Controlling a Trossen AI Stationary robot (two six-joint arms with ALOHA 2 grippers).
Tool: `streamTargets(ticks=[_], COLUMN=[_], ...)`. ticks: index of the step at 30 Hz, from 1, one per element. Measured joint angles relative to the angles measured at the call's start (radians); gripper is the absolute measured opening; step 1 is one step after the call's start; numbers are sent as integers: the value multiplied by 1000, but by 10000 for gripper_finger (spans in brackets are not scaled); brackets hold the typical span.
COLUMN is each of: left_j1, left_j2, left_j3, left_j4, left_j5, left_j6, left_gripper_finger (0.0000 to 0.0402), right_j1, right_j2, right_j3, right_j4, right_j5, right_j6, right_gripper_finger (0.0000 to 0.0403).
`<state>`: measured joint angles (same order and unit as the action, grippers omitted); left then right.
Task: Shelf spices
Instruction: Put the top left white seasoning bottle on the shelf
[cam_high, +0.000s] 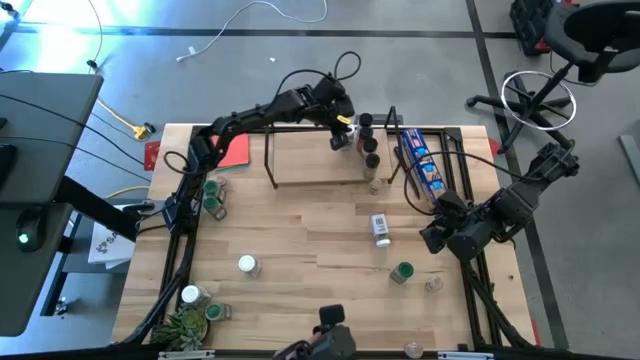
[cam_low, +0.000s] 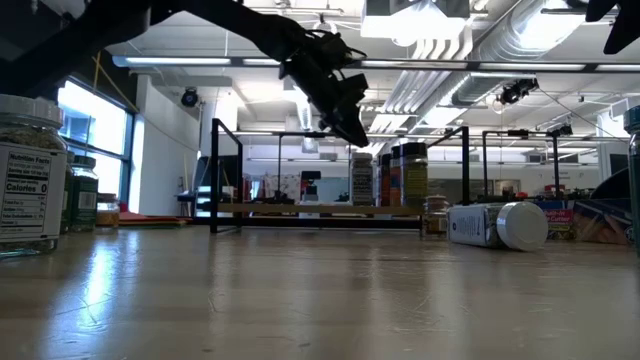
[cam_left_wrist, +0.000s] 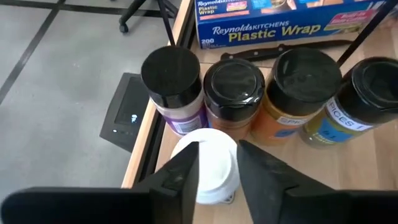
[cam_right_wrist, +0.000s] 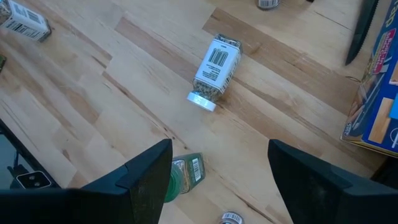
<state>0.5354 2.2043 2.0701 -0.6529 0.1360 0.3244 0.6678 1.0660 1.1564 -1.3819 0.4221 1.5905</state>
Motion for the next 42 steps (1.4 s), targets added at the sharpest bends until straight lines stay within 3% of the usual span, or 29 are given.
streamTargets(ticks=[19, 22, 42], left_j1=[5, 6, 8], left_j2=[35, 35, 39], left_j3=[1, 1, -1], left_j4=[28, 36, 81], left_j5=[-30, -74, -74], left_j6=[21, 39, 142], left_gripper_finger=[17, 12, 9], right_j1=[0, 0, 0], right_j2=[0, 0, 0], right_j3=[0, 0, 0], right_j4=[2, 2, 3], right_j5=[0, 0, -7], right_j6=[9, 9, 10], right_gripper_finger=[259, 259, 259])
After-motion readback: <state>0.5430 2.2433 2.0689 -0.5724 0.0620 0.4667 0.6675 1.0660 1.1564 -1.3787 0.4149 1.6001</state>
